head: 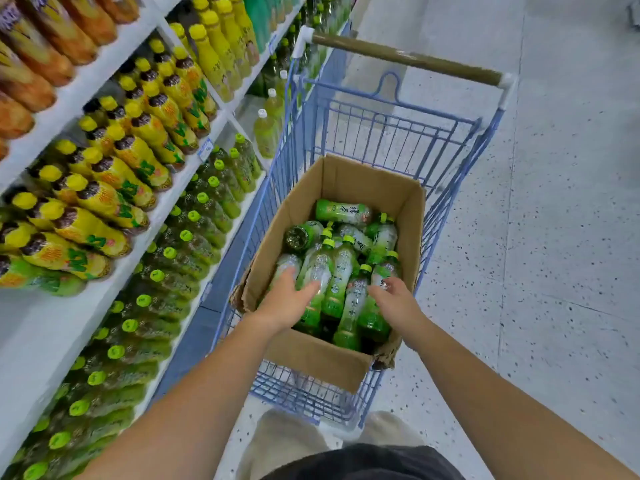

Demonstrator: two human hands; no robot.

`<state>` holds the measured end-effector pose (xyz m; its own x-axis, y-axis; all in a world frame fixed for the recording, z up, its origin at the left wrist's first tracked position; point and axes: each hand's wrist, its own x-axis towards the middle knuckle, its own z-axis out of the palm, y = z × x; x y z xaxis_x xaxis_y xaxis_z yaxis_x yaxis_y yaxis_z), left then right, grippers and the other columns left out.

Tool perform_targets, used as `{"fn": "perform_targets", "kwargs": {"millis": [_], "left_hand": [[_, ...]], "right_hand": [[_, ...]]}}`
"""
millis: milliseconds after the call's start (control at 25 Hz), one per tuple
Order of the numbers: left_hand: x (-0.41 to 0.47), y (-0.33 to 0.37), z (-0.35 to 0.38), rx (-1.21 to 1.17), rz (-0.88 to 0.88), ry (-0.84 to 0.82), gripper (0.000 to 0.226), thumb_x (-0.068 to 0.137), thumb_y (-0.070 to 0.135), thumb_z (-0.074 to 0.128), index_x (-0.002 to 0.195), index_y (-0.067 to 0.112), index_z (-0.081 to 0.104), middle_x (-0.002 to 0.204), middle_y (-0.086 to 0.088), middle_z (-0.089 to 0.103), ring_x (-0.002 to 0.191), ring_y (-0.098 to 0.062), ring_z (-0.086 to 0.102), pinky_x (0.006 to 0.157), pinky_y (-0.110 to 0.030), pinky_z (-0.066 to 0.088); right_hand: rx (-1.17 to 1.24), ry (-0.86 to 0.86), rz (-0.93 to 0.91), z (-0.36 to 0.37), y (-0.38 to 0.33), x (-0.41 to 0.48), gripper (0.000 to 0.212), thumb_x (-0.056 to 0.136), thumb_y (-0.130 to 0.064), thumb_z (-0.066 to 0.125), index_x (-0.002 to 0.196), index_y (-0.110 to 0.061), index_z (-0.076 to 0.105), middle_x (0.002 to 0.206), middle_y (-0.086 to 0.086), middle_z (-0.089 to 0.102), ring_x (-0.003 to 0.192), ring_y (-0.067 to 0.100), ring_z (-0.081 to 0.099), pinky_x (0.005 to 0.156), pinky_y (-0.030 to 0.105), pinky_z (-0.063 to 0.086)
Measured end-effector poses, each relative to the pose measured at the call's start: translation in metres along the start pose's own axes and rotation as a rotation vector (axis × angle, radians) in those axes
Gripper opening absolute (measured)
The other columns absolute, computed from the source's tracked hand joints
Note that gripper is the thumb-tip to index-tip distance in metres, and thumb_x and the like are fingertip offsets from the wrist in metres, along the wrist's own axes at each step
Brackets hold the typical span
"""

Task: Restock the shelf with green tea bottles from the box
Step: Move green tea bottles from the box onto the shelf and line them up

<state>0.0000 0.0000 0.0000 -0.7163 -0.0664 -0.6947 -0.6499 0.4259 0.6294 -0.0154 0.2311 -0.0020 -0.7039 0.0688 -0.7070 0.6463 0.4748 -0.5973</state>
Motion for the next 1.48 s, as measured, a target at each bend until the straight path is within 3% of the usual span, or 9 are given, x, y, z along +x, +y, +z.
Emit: {"fn": "perform_targets", "kwargs": {"millis": [120,280,360,520,760,1000,1160,1280,1480], "left_hand": [[0.031,-0.002,0.005,0.145,-0.011,-0.050,0.087,0.095,0.053,0.056,0.162,0.021,0.011,0.165,-0.011,0.028,0.142,-0.033,0.042,0.113,-0.049,0.038],[0.061,-0.007,0.013,0.225,-0.042,-0.103,0.083,0.093,0.041,0.064,0.159,0.022,0.017,0.154,-0.018,0.042,0.118,-0.035,0.060,0.088,-0.044,0.050],[0.072,-0.011,0.016,0.289,-0.033,-0.115,0.086,0.092,0.039,0.070,0.157,0.016,0.019,0.158,-0.013,0.035,0.127,-0.033,0.053,0.090,-0.039,0.045],[0.090,-0.017,0.023,0.418,0.001,-0.070,0.099,0.084,0.046,0.079,0.155,0.006,0.021,0.156,-0.015,0.035,0.137,-0.035,0.044,0.109,-0.049,0.044],[0.102,-0.018,0.025,0.577,0.028,-0.050,0.101,0.072,0.050,0.086,0.146,0.005,0.033,0.144,-0.013,0.046,0.127,-0.032,0.053,0.100,-0.043,0.050],[0.101,-0.017,0.004,0.490,-0.019,-0.189,0.071,0.074,0.040,0.082,0.128,0.009,0.048,0.113,-0.006,0.060,0.092,-0.023,0.064,0.067,-0.034,0.049],[0.095,-0.025,-0.010,0.340,-0.022,-0.263,0.057,0.069,0.040,0.080,0.113,0.017,0.053,0.103,-0.003,0.065,0.090,-0.020,0.065,0.081,-0.042,0.058],[0.087,-0.025,-0.023,0.188,0.015,-0.274,0.058,0.063,0.040,0.081,0.114,0.024,0.057,0.106,0.003,0.069,0.094,-0.017,0.067,0.088,-0.041,0.058],[0.068,-0.019,-0.047,-0.022,0.087,-0.323,0.056,0.061,0.034,0.086,0.110,0.029,0.060,0.094,0.012,0.075,0.077,-0.003,0.073,0.070,-0.027,0.059]], "right_hand": [[-0.008,0.096,0.052,0.011,0.000,0.018,0.075,0.099,-0.037,0.059,0.159,-0.009,0.024,0.149,0.019,0.045,0.082,0.020,0.062,0.071,0.035,0.046],[-0.056,0.230,0.175,0.033,0.003,0.034,0.078,0.096,-0.035,0.064,0.154,-0.003,0.023,0.140,0.019,0.049,0.105,0.031,0.061,0.075,0.038,0.050],[-0.106,0.297,0.245,0.042,0.002,0.040,0.069,0.095,-0.033,0.066,0.143,-0.002,0.027,0.131,0.021,0.057,0.108,0.036,0.063,0.083,0.045,0.056],[-0.366,0.382,0.284,0.054,0.001,0.058,0.065,0.094,-0.032,0.067,0.138,0.001,0.032,0.138,0.022,0.053,0.128,0.039,0.053,0.099,0.043,0.047],[-0.715,0.412,0.288,0.064,-0.003,0.069,0.089,0.087,-0.045,0.076,0.144,0.005,0.030,0.137,0.019,0.052,0.124,0.030,0.058,0.095,0.035,0.052],[-0.428,0.409,0.326,0.059,-0.005,0.065,0.080,0.078,-0.040,0.082,0.133,0.002,0.041,0.131,0.020,0.055,0.118,0.035,0.059,0.096,0.042,0.053],[-0.081,0.378,0.418,0.075,-0.002,0.053,0.065,0.071,-0.036,0.082,0.116,-0.002,0.049,0.124,0.012,0.044,0.080,0.022,0.058,0.057,0.031,0.047],[0.180,0.328,0.410,0.088,0.003,0.045,0.061,0.063,-0.028,0.087,0.111,0.000,0.062,0.114,0.014,0.066,0.089,0.030,0.069,0.076,0.045,0.061],[0.385,0.320,0.316,0.098,-0.001,0.025,0.071,0.054,-0.027,0.094,0.115,-0.007,0.063,0.107,0.014,0.072,0.096,0.033,0.071,0.088,0.052,0.059]]}}
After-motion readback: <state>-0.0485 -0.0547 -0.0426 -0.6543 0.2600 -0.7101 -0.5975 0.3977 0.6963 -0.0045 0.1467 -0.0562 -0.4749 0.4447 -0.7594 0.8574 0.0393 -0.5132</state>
